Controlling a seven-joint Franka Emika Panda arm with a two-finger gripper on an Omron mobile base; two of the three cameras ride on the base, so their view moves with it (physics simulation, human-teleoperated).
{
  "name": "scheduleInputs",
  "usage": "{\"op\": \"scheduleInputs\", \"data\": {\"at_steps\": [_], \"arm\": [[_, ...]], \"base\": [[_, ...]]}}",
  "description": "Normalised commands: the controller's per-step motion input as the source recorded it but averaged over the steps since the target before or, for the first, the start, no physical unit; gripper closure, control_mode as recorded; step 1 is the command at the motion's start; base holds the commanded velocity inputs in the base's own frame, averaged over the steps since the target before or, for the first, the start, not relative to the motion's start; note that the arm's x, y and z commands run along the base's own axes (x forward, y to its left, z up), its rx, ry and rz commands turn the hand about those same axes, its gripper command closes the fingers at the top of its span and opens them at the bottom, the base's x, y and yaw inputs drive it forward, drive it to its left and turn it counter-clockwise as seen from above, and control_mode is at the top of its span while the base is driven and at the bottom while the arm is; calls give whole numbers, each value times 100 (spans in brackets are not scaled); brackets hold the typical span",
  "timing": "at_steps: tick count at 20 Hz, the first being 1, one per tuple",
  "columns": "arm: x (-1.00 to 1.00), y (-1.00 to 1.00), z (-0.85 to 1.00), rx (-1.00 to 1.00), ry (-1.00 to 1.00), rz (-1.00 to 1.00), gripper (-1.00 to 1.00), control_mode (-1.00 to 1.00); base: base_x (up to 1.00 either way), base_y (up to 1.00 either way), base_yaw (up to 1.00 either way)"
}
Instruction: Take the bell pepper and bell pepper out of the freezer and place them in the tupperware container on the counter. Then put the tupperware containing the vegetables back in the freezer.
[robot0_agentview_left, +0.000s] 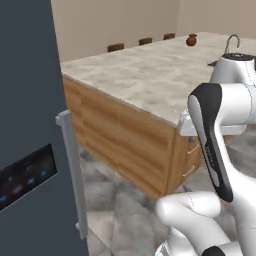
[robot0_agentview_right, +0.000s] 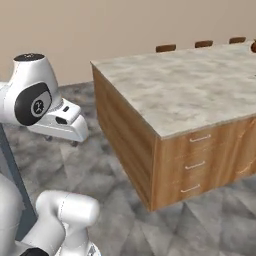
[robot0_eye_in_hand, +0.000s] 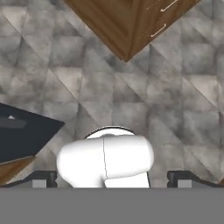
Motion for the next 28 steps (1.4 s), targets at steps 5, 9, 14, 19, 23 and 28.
{"op": "scheduleInputs", "data": {"at_steps": [5, 9, 14, 19, 23, 28], "arm": [[0, 0, 0, 0, 0, 0, -100, 100], [0, 0, 0, 0, 0, 0, -100, 100], [0, 0, 0, 0, 0, 0, -100, 100], [0, 0, 0, 0, 0, 0, -100, 100], [0, 0, 0, 0, 0, 0, -100, 100], [0, 0, 0, 0, 0, 0, -100, 100]], "base": [[100, -21, 67], [100, -24, 64], [100, -30, 64], [100, -28, 65], [100, -21, 66], [78, -19, 72]]}}
